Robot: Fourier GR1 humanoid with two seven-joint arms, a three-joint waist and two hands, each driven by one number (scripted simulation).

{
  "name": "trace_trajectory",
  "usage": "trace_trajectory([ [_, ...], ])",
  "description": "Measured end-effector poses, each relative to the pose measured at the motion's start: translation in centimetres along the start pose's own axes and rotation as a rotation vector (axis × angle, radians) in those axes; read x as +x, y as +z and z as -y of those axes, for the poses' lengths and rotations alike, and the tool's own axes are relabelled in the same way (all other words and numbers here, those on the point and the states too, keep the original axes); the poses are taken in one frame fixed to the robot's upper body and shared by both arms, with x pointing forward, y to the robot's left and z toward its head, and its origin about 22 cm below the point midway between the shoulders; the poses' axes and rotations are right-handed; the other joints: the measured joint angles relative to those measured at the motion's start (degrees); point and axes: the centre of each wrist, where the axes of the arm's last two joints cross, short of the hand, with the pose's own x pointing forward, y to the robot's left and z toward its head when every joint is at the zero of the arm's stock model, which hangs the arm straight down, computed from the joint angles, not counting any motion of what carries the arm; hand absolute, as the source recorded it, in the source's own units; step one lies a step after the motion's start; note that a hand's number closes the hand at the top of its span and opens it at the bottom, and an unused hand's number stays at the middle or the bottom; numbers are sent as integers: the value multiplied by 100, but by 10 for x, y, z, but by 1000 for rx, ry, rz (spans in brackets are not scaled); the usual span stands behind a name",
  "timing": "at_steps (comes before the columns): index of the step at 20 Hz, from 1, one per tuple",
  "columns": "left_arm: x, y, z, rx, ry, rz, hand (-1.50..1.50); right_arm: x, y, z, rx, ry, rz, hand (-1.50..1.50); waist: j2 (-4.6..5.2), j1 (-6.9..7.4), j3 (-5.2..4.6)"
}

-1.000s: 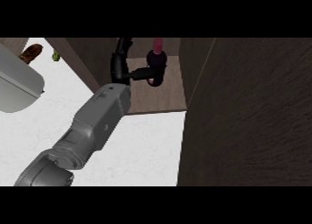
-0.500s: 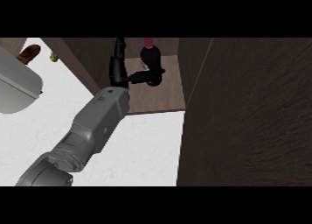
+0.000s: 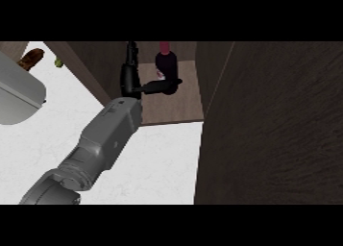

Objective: Pick up the wine, place it into the cabinet and close the cabinet

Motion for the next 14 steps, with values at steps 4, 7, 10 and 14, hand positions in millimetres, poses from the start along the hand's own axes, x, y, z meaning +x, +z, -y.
trace_trajectory([
  [4, 0, 1, 0, -41, 19, 18, -150, 2, -2, -1, 0, -4, -1, -150, -1, 15, -8],
  [7, 0, 1, 0, -68, 35, 13, -150, 0, 0, -1, -3, -7, 4, -150, 0, 21, -12],
  [10, -1, 1, 1, -104, 50, 18, -150, 2, 0, -1, -6, -6, -4, -150, -4, 38, -19],
  [14, -1, 2, 0, -112, 70, 18, -150, 3, -2, 0, -7, 1, -5, -150, -16, 30, -19],
])
